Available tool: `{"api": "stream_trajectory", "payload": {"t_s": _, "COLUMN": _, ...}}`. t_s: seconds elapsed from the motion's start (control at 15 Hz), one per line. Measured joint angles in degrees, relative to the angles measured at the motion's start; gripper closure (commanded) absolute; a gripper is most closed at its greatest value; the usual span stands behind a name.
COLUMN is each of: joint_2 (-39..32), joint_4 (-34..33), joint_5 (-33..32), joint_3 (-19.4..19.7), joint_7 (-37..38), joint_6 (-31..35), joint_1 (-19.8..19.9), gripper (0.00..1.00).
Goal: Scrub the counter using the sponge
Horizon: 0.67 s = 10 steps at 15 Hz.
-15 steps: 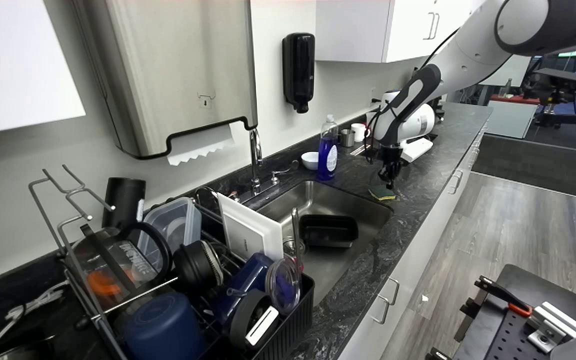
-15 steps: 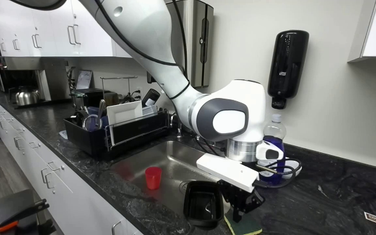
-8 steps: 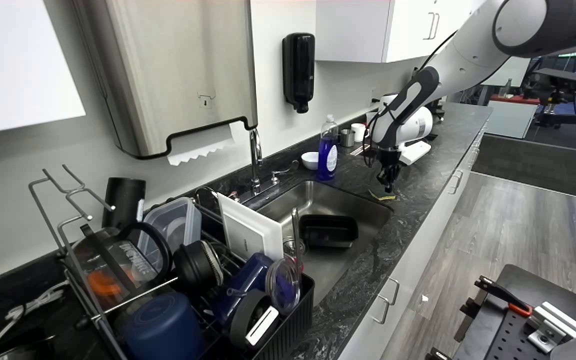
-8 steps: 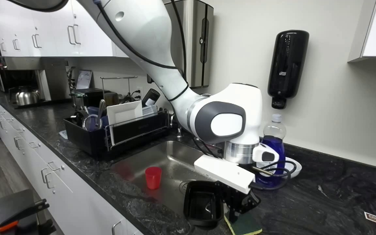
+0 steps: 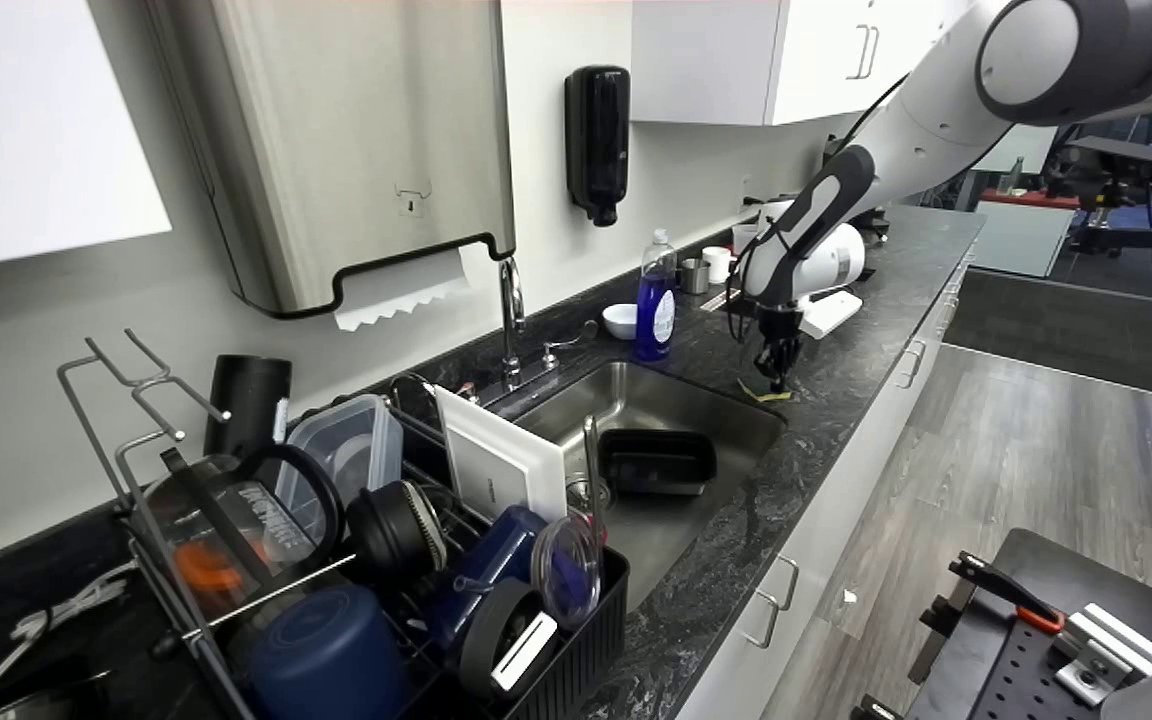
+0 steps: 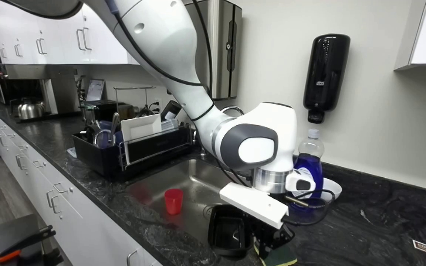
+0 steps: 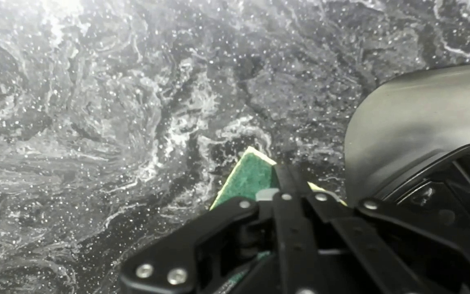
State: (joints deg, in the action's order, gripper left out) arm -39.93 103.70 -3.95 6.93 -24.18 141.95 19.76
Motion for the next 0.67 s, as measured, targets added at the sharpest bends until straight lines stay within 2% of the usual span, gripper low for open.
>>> {"api": "stream_trajectory", "payload": {"t_s": 0.67, "joint_2": -0.62, "joint_4": -0.84, "joint_5": 0.0, "joint_3": -0.32, "joint_7": -0.76, "joint_6": 2.43, "joint_1": -0.01, "gripper": 1.0}}
